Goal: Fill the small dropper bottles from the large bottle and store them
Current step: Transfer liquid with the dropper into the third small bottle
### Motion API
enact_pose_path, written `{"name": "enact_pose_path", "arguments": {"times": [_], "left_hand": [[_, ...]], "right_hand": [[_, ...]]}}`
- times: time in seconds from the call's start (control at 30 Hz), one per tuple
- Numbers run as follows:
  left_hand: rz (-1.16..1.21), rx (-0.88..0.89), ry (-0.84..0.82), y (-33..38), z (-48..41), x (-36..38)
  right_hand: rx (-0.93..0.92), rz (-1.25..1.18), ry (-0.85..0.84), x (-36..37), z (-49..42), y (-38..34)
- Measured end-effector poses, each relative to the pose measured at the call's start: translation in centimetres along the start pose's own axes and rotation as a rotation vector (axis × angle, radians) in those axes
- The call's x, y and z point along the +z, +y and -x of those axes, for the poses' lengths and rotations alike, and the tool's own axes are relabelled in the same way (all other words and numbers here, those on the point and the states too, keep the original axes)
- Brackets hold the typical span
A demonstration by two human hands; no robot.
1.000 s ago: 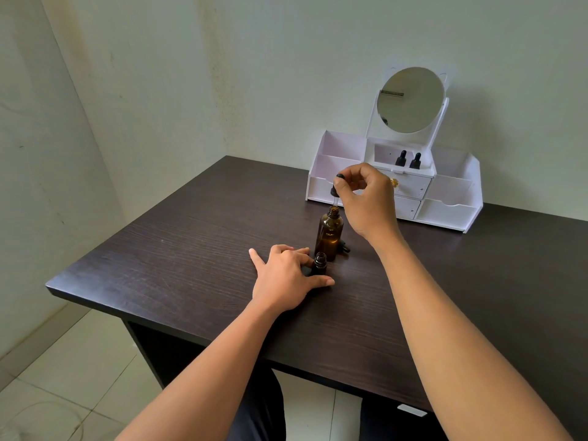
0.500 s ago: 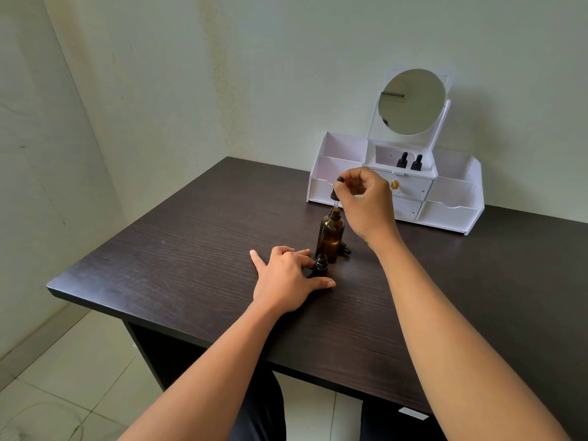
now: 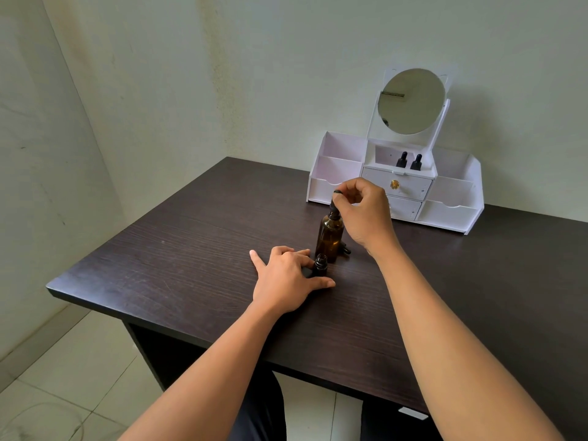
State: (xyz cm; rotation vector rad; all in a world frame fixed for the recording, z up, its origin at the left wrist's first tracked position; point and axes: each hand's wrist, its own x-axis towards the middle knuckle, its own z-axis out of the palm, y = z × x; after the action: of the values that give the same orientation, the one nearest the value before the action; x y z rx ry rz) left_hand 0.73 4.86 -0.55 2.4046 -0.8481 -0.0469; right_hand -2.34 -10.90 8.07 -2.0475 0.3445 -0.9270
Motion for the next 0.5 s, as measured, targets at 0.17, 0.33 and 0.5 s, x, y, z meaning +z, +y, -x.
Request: {"name": "enact_pose_path", "arguments": {"times": [0.17, 0.33, 0.5], "left_hand": [[0.0, 0.009, 0.006, -0.03, 0.05, -0.04], [0.0, 0.007, 0.008, -0.11, 0.04, 0.0], [-0.004, 0.013, 0.006, -0.04, 0.05, 0.0]], "right_hand": [[0.005, 0.007, -0.014, 0.03, 0.42, 0.16], [0.021, 0.008, -0.03, 0.03, 0.51, 0.37], [0.041, -0.007, -0.04, -0.04, 0.61, 0.62]]}}
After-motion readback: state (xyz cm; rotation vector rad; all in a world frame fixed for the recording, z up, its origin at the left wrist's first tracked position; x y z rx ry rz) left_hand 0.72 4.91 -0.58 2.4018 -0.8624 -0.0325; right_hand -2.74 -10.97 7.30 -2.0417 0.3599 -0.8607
